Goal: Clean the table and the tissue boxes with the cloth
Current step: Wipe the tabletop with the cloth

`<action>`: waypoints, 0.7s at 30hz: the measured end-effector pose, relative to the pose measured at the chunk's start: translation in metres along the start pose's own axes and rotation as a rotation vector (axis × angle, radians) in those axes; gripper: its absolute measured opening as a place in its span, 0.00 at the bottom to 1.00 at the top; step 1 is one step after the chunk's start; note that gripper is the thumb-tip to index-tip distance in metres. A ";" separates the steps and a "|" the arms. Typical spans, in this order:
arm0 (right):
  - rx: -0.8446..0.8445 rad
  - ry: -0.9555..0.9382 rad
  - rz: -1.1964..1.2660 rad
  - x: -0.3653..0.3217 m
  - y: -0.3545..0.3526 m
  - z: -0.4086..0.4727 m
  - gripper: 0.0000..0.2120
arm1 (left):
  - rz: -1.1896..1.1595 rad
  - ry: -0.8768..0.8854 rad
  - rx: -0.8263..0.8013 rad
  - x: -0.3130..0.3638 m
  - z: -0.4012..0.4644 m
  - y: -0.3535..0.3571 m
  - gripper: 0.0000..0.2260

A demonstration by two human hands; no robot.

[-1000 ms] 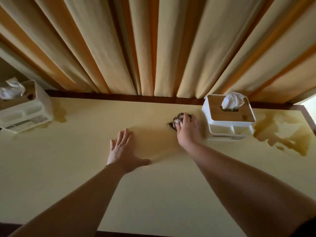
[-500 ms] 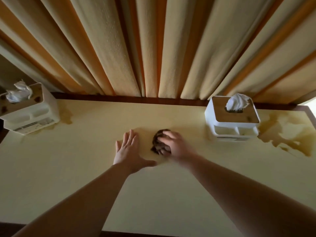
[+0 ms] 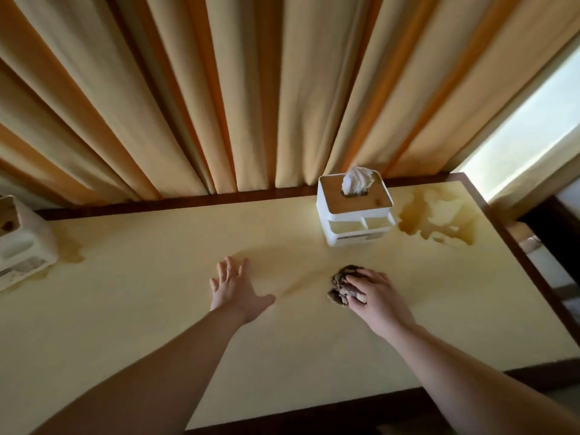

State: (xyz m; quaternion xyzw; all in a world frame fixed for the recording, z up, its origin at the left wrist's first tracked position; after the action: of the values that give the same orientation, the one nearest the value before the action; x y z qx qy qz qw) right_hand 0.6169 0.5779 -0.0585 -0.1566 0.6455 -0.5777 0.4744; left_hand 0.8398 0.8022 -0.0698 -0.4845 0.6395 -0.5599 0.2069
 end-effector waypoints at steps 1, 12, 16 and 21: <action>0.013 0.045 -0.012 0.012 -0.005 -0.002 0.21 | -0.003 0.021 0.004 0.010 -0.002 0.002 0.50; 0.121 0.215 -0.026 0.106 -0.085 -0.002 0.19 | -0.199 0.339 -0.019 0.172 -0.017 0.031 0.31; 0.137 0.261 -0.011 0.145 -0.115 0.011 0.21 | -0.174 0.412 -0.072 0.233 -0.017 0.053 0.32; 0.200 0.327 0.010 0.197 -0.133 0.032 0.21 | -0.145 0.397 -0.014 0.298 -0.001 0.078 0.36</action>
State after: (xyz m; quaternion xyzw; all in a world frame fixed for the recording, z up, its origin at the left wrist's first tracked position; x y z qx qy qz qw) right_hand 0.4976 0.3739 -0.0208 -0.0093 0.6541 -0.6544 0.3793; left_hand 0.6763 0.5419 -0.0582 -0.4109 0.6350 -0.6533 0.0328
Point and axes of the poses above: each hand's wrist, its own z-axis towards the middle knuckle, its own y-axis out of the palm, x = y × z, the point moved 5 cm from there along z, towards the middle knuckle, and after that the axes turned 7 degrees about x, right-handed, at the moved point
